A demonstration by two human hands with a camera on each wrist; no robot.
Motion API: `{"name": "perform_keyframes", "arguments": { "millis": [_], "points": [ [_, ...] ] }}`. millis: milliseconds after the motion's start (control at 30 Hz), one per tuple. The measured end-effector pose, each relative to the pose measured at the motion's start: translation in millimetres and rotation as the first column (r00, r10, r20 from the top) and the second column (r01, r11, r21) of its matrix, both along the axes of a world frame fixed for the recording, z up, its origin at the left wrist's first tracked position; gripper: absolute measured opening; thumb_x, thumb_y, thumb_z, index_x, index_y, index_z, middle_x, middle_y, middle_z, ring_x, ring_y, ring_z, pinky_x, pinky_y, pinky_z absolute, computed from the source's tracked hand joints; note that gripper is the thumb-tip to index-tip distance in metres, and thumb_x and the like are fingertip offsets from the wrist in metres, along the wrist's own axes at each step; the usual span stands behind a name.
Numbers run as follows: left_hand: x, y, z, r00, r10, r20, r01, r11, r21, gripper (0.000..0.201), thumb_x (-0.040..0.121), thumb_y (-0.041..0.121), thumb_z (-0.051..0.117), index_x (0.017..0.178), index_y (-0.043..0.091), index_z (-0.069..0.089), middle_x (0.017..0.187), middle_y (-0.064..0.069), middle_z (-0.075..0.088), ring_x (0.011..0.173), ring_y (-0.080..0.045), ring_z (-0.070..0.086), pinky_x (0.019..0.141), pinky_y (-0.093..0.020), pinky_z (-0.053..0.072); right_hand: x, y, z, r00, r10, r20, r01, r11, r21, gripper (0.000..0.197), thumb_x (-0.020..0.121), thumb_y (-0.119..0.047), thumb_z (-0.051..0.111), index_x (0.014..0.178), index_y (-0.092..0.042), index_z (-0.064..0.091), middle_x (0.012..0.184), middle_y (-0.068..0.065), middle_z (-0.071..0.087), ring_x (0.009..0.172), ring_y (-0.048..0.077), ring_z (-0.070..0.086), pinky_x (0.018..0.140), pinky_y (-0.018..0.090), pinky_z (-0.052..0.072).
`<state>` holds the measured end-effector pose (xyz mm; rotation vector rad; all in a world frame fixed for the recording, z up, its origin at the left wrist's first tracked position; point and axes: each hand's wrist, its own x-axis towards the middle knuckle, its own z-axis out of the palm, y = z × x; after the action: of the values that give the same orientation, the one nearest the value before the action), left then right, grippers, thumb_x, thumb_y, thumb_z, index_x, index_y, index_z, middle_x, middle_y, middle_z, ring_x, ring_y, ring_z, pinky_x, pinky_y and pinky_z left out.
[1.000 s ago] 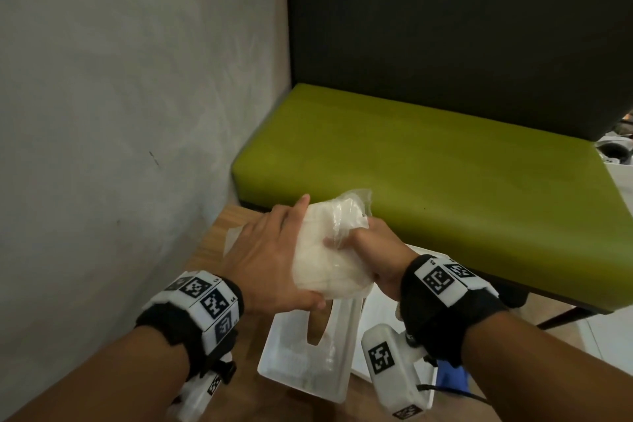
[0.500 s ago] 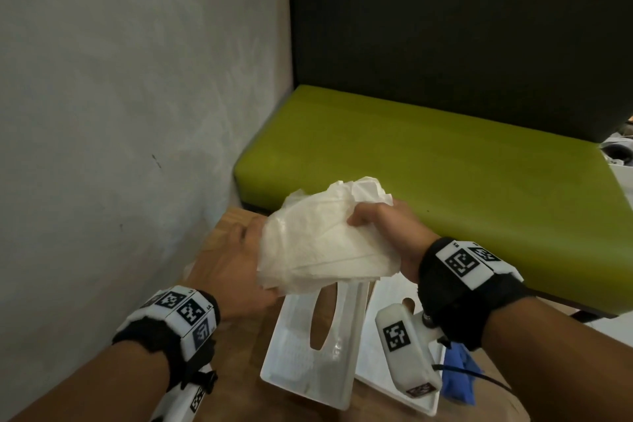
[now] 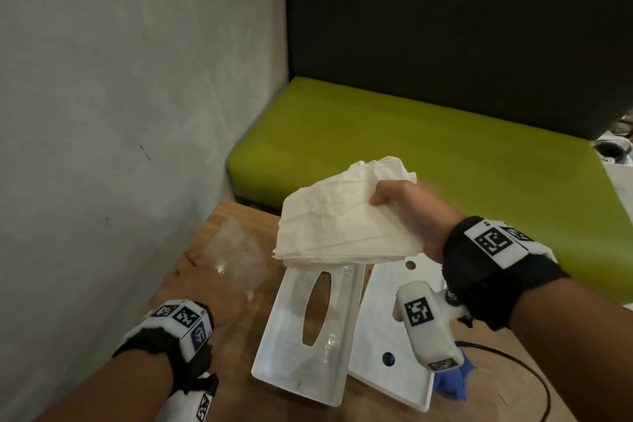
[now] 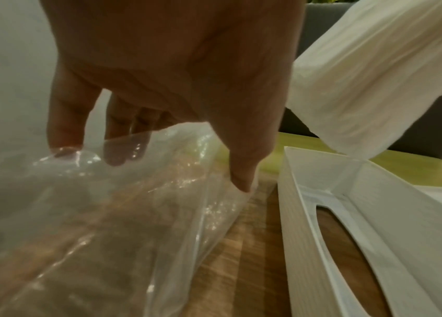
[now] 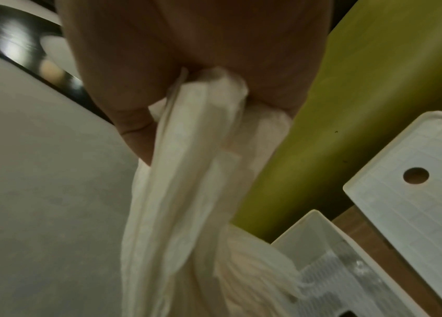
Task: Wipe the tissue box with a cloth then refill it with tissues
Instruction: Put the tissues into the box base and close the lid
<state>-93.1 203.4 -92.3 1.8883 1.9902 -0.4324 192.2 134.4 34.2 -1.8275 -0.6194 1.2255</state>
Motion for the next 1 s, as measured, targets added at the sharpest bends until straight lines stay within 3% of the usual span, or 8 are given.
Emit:
{"name": "perform_keyframes", "arguments": {
  "millis": [133,233,300,400,600,733,833,1000],
  "points": [
    [10,3,13,1.0,0.023,0.013,-0.022,0.996,-0.081,0.167,0.028,0.102,0.047,0.154,0.002,-0.001,0.162,-0.022,0.013,0.147,-0.039,0.022,0.115,-0.058,0.027,4,-2,5,0.992,0.089,0.088,-0.084,0.995,-0.055,0.027,0.068,-0.021,0.068,0.09,-0.006,0.067,0.087,0.014,0.071,0.077,0.034,0.068,0.069,0.042,0.055],
    [24,-1,41,0.946,-0.098,0.309,0.039,0.98,0.193,0.128,0.044,0.103,0.042,0.142,0.02,0.039,0.15,-0.012,0.04,0.134,-0.033,0.044,0.105,-0.056,0.041,0,-6,7,0.969,0.221,0.111,-0.21,0.972,-0.107,0.028,0.068,-0.021,0.067,0.092,-0.007,0.07,0.088,0.016,0.074,0.078,0.035,0.072,0.071,0.045,0.059],
    [41,-4,70,0.752,-0.199,0.629,0.056,0.969,0.24,0.117,0.057,0.09,0.056,0.15,0.025,0.03,0.157,-0.004,0.032,0.139,-0.026,0.039,0.11,-0.05,0.039,-5,-7,11,0.942,0.318,0.11,-0.305,0.945,-0.121,0.027,0.065,-0.02,0.068,0.089,-0.007,0.07,0.084,0.014,0.074,0.072,0.033,0.072,0.065,0.039,0.058],
    [65,-11,112,0.457,-0.096,0.884,0.322,0.944,-0.064,0.133,0.047,0.072,0.08,0.156,0.033,0.014,0.158,0.01,0.033,0.142,-0.01,0.034,0.116,-0.04,0.033,-14,-7,15,0.893,0.438,0.105,-0.427,0.898,-0.109,0.04,0.058,-0.022,0.069,0.095,-0.008,0.07,0.09,0.013,0.075,0.079,0.032,0.073,0.068,0.039,0.058],
    [68,-21,121,0.312,0.12,0.942,0.42,0.872,-0.251,0.066,0.063,0.017,0.085,0.124,0.022,0.061,0.116,0.0,0.075,0.104,-0.016,0.072,0.083,-0.03,0.059,-20,-10,19,0.896,0.442,-0.051,-0.438,0.896,0.068,0.037,0.08,-0.014,0.071,0.116,-0.014,0.064,0.106,0.012,0.074,0.088,0.028,0.072,0.062,0.03,0.059],
    [60,-26,105,0.174,0.252,0.952,0.252,0.923,-0.29,0.058,0.07,0.012,0.086,0.122,0.018,0.062,0.115,-0.005,0.075,0.104,-0.023,0.073,0.086,-0.043,0.06,-24,-17,-1,0.936,0.26,-0.238,-0.215,0.956,0.2,0.062,0.074,-0.051,0.072,0.124,-0.018,0.061,0.12,0.013,0.07,0.112,0.033,0.066,0.1,0.055,0.049],
    [62,-31,102,0.007,0.315,0.949,0.079,0.946,-0.314,0.045,0.076,0.013,0.078,0.117,0.02,0.064,0.11,-0.004,0.077,0.1,-0.024,0.074,0.082,-0.046,0.06,-38,-28,-19,0.933,0.169,-0.318,-0.087,0.963,0.255,0.059,0.081,-0.066,0.053,0.123,-0.026,0.065,0.119,0.007,0.072,0.114,0.027,0.065,0.101,0.048,0.048],
    [67,-40,92,-0.012,0.312,0.95,0.059,0.949,-0.311,0.044,0.075,0.017,0.084,0.115,0.023,0.068,0.112,-0.007,0.076,0.105,-0.03,0.072,0.093,-0.055,0.054,-69,-34,-33,0.907,0.205,-0.367,-0.079,0.94,0.331,0.054,0.088,-0.057,0.053,0.132,-0.026,0.057,0.125,0.001,0.069,0.114,0.02,0.066,0.098,0.044,0.051]
  ]
}}
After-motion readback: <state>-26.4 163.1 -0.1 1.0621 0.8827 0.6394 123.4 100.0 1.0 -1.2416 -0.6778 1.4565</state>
